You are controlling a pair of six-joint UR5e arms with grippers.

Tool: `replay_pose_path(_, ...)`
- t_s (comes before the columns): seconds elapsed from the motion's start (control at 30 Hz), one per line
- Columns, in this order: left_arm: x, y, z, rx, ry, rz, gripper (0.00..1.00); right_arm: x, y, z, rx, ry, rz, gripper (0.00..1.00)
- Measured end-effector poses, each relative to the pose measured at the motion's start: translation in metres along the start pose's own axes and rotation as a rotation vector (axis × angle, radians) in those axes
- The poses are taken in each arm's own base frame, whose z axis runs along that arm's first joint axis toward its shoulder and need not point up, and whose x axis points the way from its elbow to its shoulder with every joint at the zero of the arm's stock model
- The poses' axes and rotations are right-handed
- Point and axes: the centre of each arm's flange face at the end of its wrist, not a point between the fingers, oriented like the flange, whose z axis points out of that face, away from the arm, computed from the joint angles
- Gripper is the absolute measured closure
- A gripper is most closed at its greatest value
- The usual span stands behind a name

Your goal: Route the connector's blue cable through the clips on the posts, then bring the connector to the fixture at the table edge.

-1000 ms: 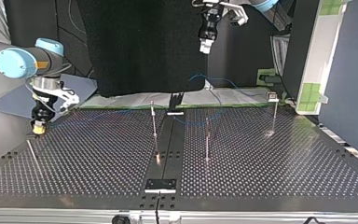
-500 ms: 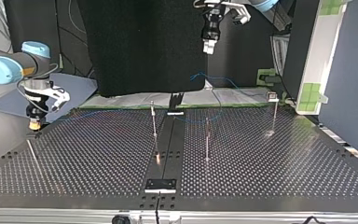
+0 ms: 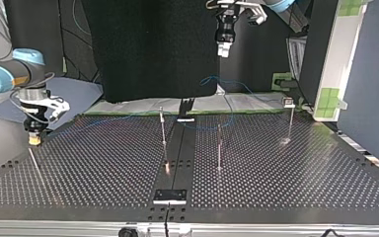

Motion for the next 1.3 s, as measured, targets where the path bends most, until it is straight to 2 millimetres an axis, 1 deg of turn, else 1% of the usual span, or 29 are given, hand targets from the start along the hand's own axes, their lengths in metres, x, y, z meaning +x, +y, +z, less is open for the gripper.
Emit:
replay_pose_path(0.2, 0.001, 0.001, -0.001, -0.002, 0.008, 0.009, 0.00, 0.003, 0.003, 0.002, 0.035, 0.012, 0.007, 1.00)
replay_pose_path(0.43, 0.002, 0.002, -0.002, -0.004, 0.020, 0.026, 0.00, 0.002, 0.007, 0.003, 0.076, 0.016, 0.026, 1.00)
replay_pose_path(0.7, 0.002, 0.002, -0.003, -0.005, 0.024, 0.031, 0.00, -0.003, 0.008, 0.003, 0.134, 0.009, 0.038, 1.00)
replay_pose_path(0.93, 0.002, 0.002, -0.003, -0.005, 0.025, 0.035, 0.00, -0.014, 0.012, 0.004, 0.180, -0.007, 0.050, 1.00)
replay_pose_path(1.07, 0.003, 0.003, -0.003, -0.006, 0.028, 0.038, 0.00, -0.016, 0.019, 0.005, 0.184, -0.008, 0.051, 1.00)
replay_pose_path(1.3, 0.002, 0.004, -0.003, -0.016, 0.027, 0.040, 0.00, -0.018, 0.038, 0.006, 0.156, -0.008, 0.052, 1.00)
